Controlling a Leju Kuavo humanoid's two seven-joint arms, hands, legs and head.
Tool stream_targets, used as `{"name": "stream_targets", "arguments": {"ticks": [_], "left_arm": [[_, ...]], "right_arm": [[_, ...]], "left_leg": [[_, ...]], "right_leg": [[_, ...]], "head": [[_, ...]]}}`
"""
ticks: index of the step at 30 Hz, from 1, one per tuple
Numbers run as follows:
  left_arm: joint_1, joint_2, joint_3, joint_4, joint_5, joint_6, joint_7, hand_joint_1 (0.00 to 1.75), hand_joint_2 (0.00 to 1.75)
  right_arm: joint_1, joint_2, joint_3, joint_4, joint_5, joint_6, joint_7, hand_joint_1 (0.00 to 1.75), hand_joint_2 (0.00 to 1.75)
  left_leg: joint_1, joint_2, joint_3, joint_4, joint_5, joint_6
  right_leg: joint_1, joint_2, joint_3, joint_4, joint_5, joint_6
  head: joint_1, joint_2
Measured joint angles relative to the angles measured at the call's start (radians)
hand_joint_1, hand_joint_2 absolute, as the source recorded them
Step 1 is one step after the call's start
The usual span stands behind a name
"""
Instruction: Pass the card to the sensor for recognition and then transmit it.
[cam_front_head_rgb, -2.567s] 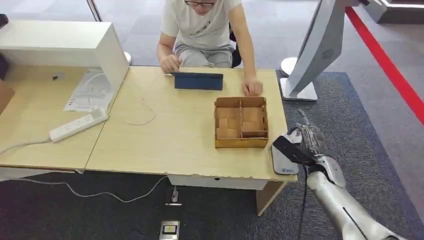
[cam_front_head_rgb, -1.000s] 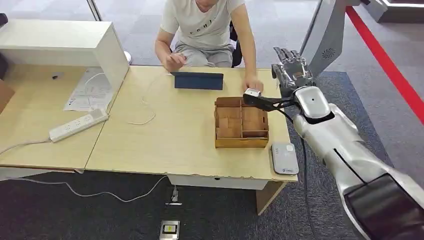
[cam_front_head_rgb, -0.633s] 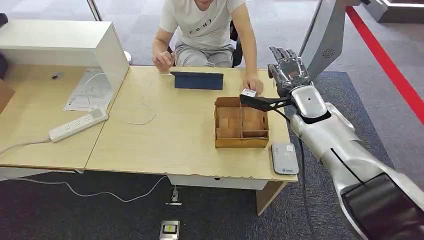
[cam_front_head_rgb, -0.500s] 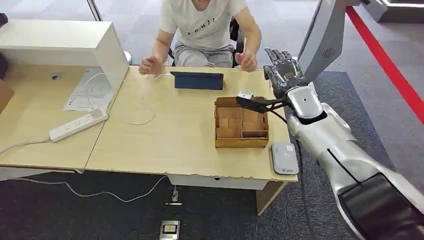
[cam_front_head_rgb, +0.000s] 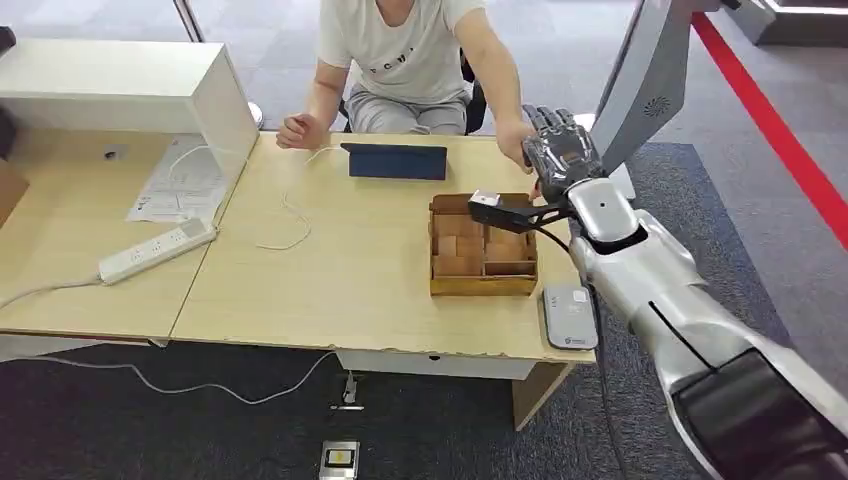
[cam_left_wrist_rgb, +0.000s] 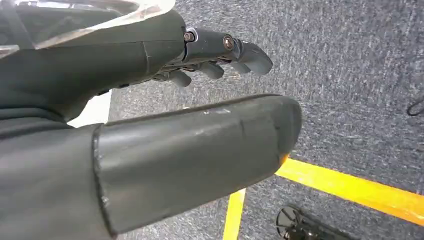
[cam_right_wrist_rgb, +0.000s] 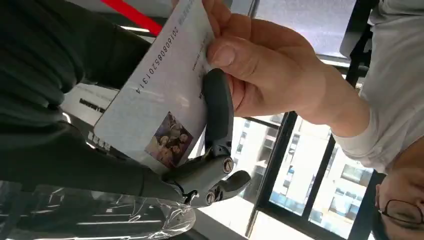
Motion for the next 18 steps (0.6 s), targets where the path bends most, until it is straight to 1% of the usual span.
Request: {"name": "stream_targets", "arguments": {"ticks": [6,7,8,9,14,18], "left_arm": [[0.0,-0.001,0.0,0.0,0.006,0.001,0.021,0.0,0.0],[0.0,-0.001,0.0,0.0,0.007,0.001,0.026,0.0,0.0],[0.0,-0.001,0.0,0.0,0.007,0.001,0.03,0.0,0.0],[0.0,-0.001,0.0,0.0,0.007,0.001,0.031,0.0,0.0],[0.0,-0.002,0.0,0.0,0.002,0.0,0.035,0.0,0.0],[0.001,-0.002,0.0,0.0,-0.002,-0.009,0.039,0.0,0.0]], "right_arm": [[0.006,0.001,-0.003,0.0,0.004,0.003,0.004,1.75,1.75],[0.006,0.001,-0.003,0.0,0.005,0.003,0.004,1.43,1.75],[0.006,0.0,-0.003,0.001,0.005,0.002,0.003,0.77,1.75],[0.006,0.0,-0.004,0.001,0.004,0.002,0.002,0.0,0.0],[0.009,-0.005,-0.006,0.001,0.002,-0.021,-0.013,0.0,0.0],[0.011,-0.009,-0.018,0.005,0.021,-0.014,-0.04,0.0,0.0]], "left_leg": [[0.0,0.0,0.0,0.0,0.0,0.0],[0.0,0.0,0.0,0.0,0.0,0.0],[0.0,0.0,0.0,0.0,0.0,0.0],[0.0,0.0,0.0,0.0,0.0,0.0],[0.0,0.001,0.0,0.0,0.0,0.0],[0.0,0.0,0.0,0.0,0.0,0.0]], "right_leg": [[0.0,0.0,0.0,0.0,0.0,0.0],[0.0,0.0,0.0,0.0,0.0,0.0],[0.0,0.0,0.0,0.0,0.0,0.0],[0.0,0.0,0.0,0.0,0.0,0.0],[0.0,0.0,0.0,0.0,0.0,0.0],[0.0,0.0,0.0,0.0,0.0,0.0]], "head": [[0.0,0.0],[0.0,0.0],[0.0,0.0],[0.0,0.0],[0.0,0.0],[0.0,0.0]]}}
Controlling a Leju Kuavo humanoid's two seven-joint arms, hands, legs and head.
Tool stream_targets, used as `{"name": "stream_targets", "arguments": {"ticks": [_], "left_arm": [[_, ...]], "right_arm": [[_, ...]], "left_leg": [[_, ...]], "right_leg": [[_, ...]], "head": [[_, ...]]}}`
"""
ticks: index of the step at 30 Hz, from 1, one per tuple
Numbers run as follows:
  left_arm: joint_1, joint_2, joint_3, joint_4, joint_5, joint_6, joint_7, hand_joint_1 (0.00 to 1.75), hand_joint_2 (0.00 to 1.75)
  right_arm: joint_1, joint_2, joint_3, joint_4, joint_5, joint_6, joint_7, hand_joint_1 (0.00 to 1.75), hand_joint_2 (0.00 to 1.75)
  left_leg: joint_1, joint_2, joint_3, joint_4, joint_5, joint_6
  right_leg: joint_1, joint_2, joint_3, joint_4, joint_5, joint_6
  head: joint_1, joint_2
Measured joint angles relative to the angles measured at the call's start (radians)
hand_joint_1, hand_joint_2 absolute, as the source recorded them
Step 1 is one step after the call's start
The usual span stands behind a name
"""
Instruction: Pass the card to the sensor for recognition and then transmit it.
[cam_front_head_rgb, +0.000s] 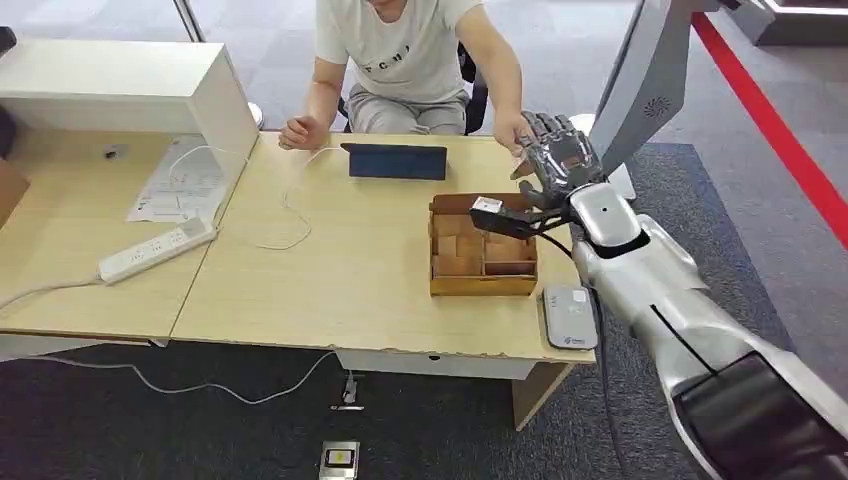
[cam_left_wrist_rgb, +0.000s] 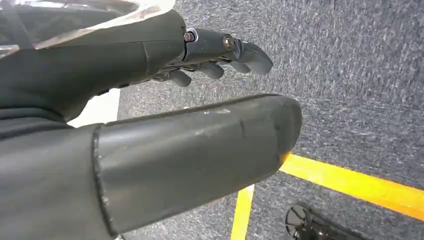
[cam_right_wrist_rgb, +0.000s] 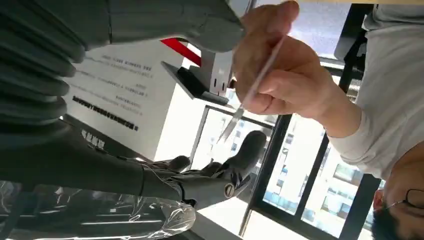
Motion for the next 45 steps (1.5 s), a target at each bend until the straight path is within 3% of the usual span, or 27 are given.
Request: {"name": "stream_targets", "arguments": {"ticks": [3,5,11,17,21,24,27,35,40,45], "left_arm": [[0.0,0.0,0.0,0.0,0.0,-0.002,0.002,0.0,0.0],[0.0,0.0,0.0,0.0,0.0,-0.001,0.005,0.0,0.0],[0.0,0.0,0.0,0.0,0.003,-0.002,0.005,0.0,0.0],[0.001,0.003,0.0,0.0,0.003,-0.012,0.01,0.0,0.0],[0.002,0.01,0.0,0.0,0.001,-0.014,0.005,0.0,0.0],[0.002,0.016,0.0,0.0,0.01,-0.008,-0.009,0.0,0.0],[0.003,0.023,0.0,0.0,0.022,0.002,-0.012,0.0,0.0],[0.004,0.036,0.0,0.0,0.04,0.01,-0.011,0.0,0.0],[0.003,0.037,0.0,0.0,0.051,0.016,-0.01,0.0,0.0],[0.001,0.037,0.0,0.0,0.043,0.016,-0.017,0.0,0.0]], "right_arm": [[0.0,-0.003,-0.01,0.0,0.004,-0.019,-0.018,0.0,0.0],[0.001,-0.006,-0.022,0.0,-0.014,-0.083,-0.039,0.0,0.0],[0.004,-0.033,-0.108,-0.008,-0.129,-0.192,-0.183,0.0,0.0],[0.045,-0.084,-0.206,-0.054,-0.248,-0.188,-0.333,0.0,0.0],[0.112,-0.134,-0.257,-0.136,-0.311,-0.128,-0.374,0.0,0.0],[0.183,-0.194,-0.279,-0.253,-0.355,-0.061,-0.335,0.0,0.0],[0.259,-0.262,-0.286,-0.396,-0.397,0.009,-0.254,0.0,0.0],[0.407,-0.414,-0.306,-0.754,-0.475,0.086,-0.129,0.0,0.0],[0.474,-0.454,-0.312,-0.914,-0.537,0.094,-0.071,0.0,0.0],[0.535,-0.456,-0.304,-1.017,-0.594,0.113,-0.002,0.0,0.0]], "left_leg": [[0.0,0.0,0.0,0.0,0.0,0.0],[0.0,0.0,0.0,0.0,0.0,0.0],[0.0,0.0,0.0,0.0,0.0,0.0],[0.0,0.0,0.0,0.0,0.0,0.0],[0.0,0.0,0.001,0.0,0.0,0.0],[0.0,-0.001,0.001,0.0,0.0,0.0],[0.0,-0.001,0.0,0.0,0.0,0.0],[0.0,0.0,0.0,0.0,-0.001,0.0],[0.0,0.0,0.0,0.0,-0.001,0.0],[0.0,0.0,0.0,0.0,0.0,0.0]], "right_leg": [[0.0,0.0,0.0,0.0,0.0,0.0],[0.0,0.0,0.0,0.0,0.0,0.0],[0.0,0.0,0.0,0.0,0.0,0.0],[0.0,0.0,0.0,0.0,0.0,0.0],[0.0,0.0,0.0,-0.001,0.0,0.0],[0.0,0.0,0.001,-0.001,0.0,0.0],[0.0,0.0,0.0,-0.001,0.0,0.0],[0.0,0.0,0.0,-0.001,0.0,0.0],[0.0,0.0,0.0,-0.001,0.0,0.0],[0.0,0.0,0.001,0.0,0.0,0.0]], "head": [[0.0,0.0],[0.0,0.0],[0.0,0.0],[0.0,0.0],[0.0,0.0],[0.0,0.0],[0.0,0.0],[0.0,0.0],[0.0,0.0],[0.0,0.0]]}}
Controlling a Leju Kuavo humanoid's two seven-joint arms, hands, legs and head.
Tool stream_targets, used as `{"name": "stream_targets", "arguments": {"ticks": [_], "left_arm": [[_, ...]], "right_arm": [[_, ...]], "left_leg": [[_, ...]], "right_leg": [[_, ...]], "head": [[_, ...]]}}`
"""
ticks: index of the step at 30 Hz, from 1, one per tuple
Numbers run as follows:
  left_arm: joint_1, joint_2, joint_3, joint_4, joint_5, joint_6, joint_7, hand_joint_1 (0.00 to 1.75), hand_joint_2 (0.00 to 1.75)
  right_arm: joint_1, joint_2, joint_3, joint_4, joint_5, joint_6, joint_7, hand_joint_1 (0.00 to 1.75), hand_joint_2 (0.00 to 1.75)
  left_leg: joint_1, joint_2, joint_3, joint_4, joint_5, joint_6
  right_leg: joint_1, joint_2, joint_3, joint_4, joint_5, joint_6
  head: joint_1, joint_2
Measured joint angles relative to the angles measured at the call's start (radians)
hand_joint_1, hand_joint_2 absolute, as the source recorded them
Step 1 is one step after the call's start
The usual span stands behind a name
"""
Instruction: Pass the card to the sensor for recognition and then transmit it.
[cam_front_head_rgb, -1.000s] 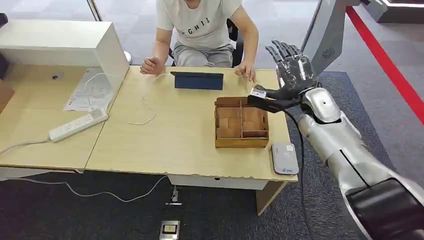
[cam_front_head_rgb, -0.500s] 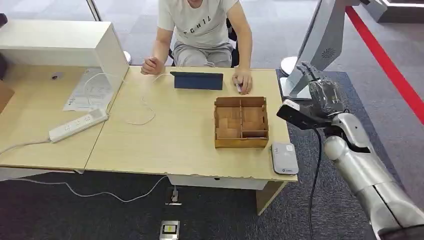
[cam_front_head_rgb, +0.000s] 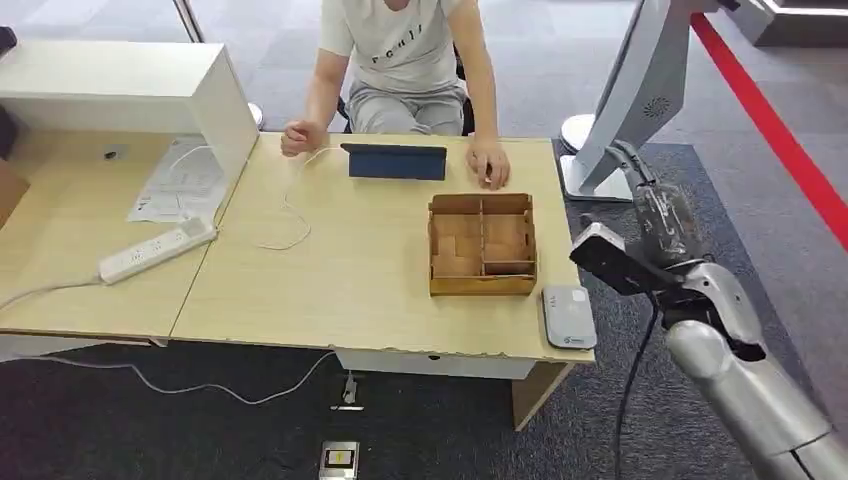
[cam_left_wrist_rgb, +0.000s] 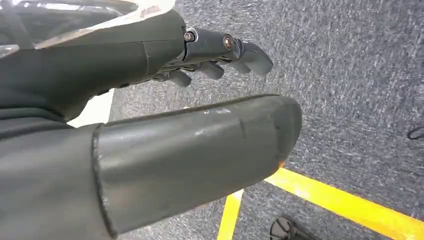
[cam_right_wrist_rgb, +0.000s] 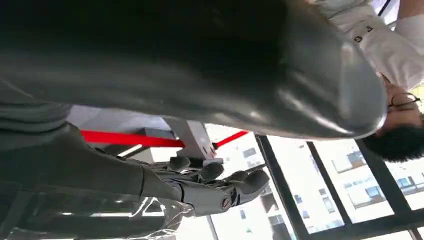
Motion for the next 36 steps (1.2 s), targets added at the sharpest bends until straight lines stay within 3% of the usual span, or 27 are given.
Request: {"name": "stream_targets", "arguments": {"ticks": [4,5,9,14,21,27,36], "left_arm": [[-0.002,0.001,0.0,0.0,-0.013,-0.006,-0.003,0.0,0.0],[-0.002,0.001,0.0,0.0,-0.016,-0.007,-0.005,0.0,0.0],[-0.005,0.001,0.0,0.0,-0.029,-0.007,-0.008,0.0,0.0],[-0.006,0.001,0.0,0.0,-0.038,-0.012,-0.013,0.0,0.0],[-0.006,0.001,0.0,0.0,-0.048,-0.015,-0.021,0.0,0.0],[-0.006,0.001,0.0,0.0,-0.048,-0.015,-0.021,0.0,0.0],[-0.005,0.001,0.0,0.0,-0.046,-0.016,-0.011,0.0,0.0]], "right_arm": [[0.029,0.015,0.024,-0.037,-0.054,0.019,0.055,0.0,0.0],[0.031,0.021,0.034,-0.037,-0.069,0.023,0.065,0.0,1.75],[0.034,0.052,0.072,-0.032,-0.086,0.002,0.074,0.0,1.75],[0.022,0.116,0.113,0.046,-0.048,-0.066,0.038,0.0,1.75],[-0.023,0.208,0.149,0.254,0.087,-0.218,-0.025,0.0,1.75],[-0.051,0.261,0.167,0.4,0.138,-0.211,-0.023,0.0,1.75],[-0.072,0.299,0.176,0.519,0.237,-0.106,0.022,0.0,1.75]], "left_leg": [[0.0,0.0,0.0,0.0,0.0,0.0],[0.0,0.0,0.0,0.0,0.0,0.0],[0.0,0.0,-0.001,0.0,0.0,0.0],[0.001,-0.001,-0.001,0.0,0.0,0.0],[0.0,-0.001,-0.001,0.0,0.0,0.0],[0.0,-0.001,-0.001,0.0,0.0,0.0],[0.0,-0.001,-0.001,0.0,0.0,0.0]], "right_leg": [[0.0,0.0,0.0,0.0,0.0,0.0],[0.0,0.0,0.0,0.0,0.0,0.0],[0.0,0.0,0.0,0.0,0.0,0.0],[0.001,0.0,0.0,0.0,0.0,0.0],[0.001,0.0,0.0,0.0,0.0,0.0],[0.001,0.0,0.0,0.0,0.0,0.0],[0.001,0.0,-0.001,0.0,0.0,0.0]], "head": [[0.001,0.0],[0.0,0.0],[0.0,0.0],[0.0,0.0],[0.0,0.0],[0.0,0.0],[0.0,0.0]]}}
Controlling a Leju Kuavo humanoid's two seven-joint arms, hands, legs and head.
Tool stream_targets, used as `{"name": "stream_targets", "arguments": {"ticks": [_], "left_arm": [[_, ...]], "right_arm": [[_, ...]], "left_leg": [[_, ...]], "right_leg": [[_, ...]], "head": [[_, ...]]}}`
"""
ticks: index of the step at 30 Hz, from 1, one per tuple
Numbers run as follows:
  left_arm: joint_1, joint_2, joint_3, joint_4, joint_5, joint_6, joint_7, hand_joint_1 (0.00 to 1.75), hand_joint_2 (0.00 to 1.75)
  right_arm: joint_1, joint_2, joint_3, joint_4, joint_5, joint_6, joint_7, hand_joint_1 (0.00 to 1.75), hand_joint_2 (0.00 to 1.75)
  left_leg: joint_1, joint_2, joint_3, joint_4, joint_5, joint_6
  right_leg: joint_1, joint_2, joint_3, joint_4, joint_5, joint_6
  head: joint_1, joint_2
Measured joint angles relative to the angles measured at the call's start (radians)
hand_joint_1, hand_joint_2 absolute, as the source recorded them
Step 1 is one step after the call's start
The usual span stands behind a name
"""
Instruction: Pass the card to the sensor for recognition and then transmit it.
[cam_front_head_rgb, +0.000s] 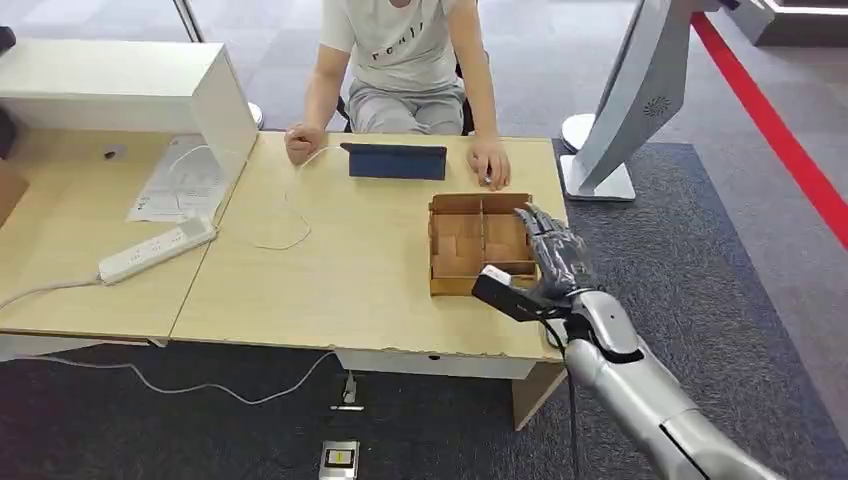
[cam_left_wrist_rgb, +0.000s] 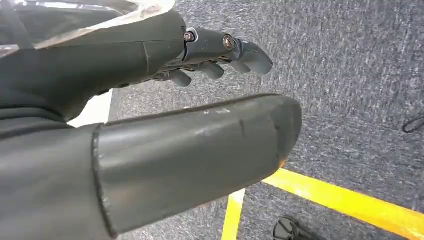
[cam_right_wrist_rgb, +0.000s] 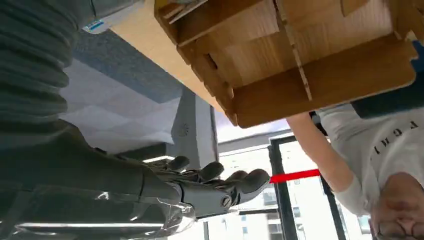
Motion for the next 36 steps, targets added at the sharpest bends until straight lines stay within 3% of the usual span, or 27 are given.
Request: {"name": "stream_targets", "arguments": {"ticks": [9,19,36], "left_arm": [[0.001,-0.002,0.0,0.0,-0.001,0.002,0.015,0.0,0.0],[0.001,-0.002,0.0,0.0,-0.013,-0.006,0.006,0.0,0.0],[0.001,-0.002,0.0,0.0,-0.015,-0.006,0.02,0.0,0.0]], "right_arm": [[-0.011,0.019,-0.005,0.023,0.06,0.092,0.031,0.0,1.75],[-0.016,0.021,-0.013,0.02,0.106,0.132,0.046,0.0,1.75],[-0.019,0.043,-0.035,0.068,0.13,0.161,0.008,0.0,1.75]], "left_leg": [[0.0,0.0,0.0,0.0,0.0,0.0],[0.0,0.0,0.0,0.0,0.0,0.0],[0.0,0.0,0.0,0.0,0.0,0.0]], "right_leg": [[0.0,0.0,0.0,0.0,0.0,0.0],[0.0,0.0,0.0,0.0,0.0,0.0],[0.0,0.0,0.0,0.0,0.0,0.0]], "head": [[0.0,0.0],[0.0,0.0],[0.0,0.0]]}}
